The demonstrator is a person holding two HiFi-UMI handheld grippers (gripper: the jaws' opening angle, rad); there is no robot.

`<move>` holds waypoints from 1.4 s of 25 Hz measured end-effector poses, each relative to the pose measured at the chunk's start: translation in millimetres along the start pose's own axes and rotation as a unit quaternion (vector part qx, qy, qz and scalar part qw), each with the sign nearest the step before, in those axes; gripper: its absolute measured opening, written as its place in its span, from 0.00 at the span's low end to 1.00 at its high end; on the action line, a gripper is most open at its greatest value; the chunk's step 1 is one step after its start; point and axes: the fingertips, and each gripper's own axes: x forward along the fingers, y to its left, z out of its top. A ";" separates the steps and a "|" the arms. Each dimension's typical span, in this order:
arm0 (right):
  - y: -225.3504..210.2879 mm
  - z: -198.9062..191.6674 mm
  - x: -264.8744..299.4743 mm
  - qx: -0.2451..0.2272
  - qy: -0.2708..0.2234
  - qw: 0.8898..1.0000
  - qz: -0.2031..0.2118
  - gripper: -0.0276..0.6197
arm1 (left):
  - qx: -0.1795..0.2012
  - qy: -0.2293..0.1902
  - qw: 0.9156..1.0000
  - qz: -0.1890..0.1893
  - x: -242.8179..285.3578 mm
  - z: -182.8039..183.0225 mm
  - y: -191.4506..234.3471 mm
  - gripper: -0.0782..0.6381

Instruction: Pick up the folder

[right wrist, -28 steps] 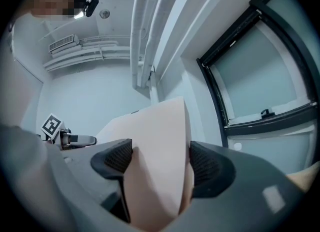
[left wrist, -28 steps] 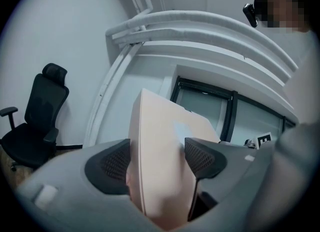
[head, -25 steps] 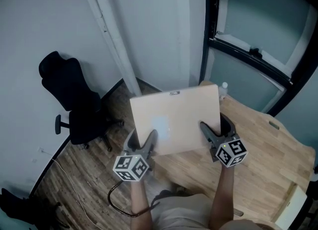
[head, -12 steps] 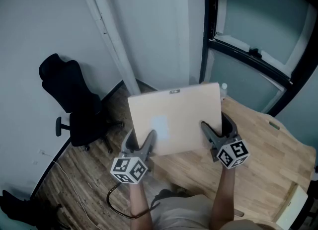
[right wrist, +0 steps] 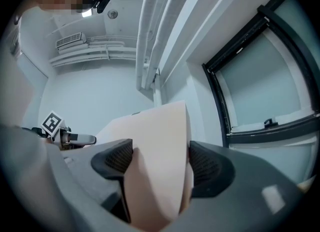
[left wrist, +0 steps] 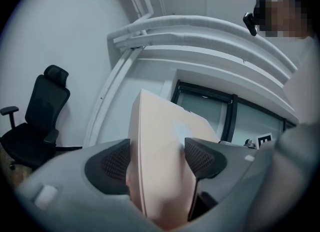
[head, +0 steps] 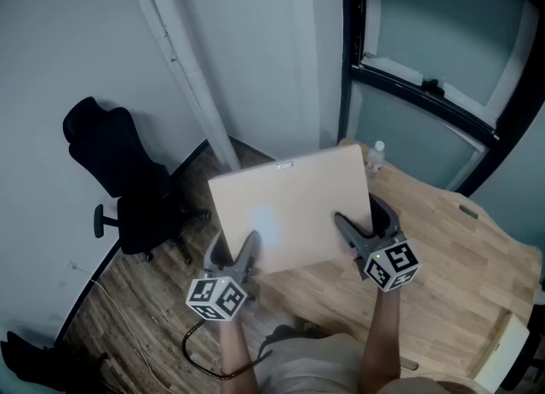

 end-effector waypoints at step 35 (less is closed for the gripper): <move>-0.1 -10.1 8.4 0.000 0.002 1.000 0.001 0.59 | 0.007 0.007 1.000 0.012 1.7 -4.6 7.1 0.57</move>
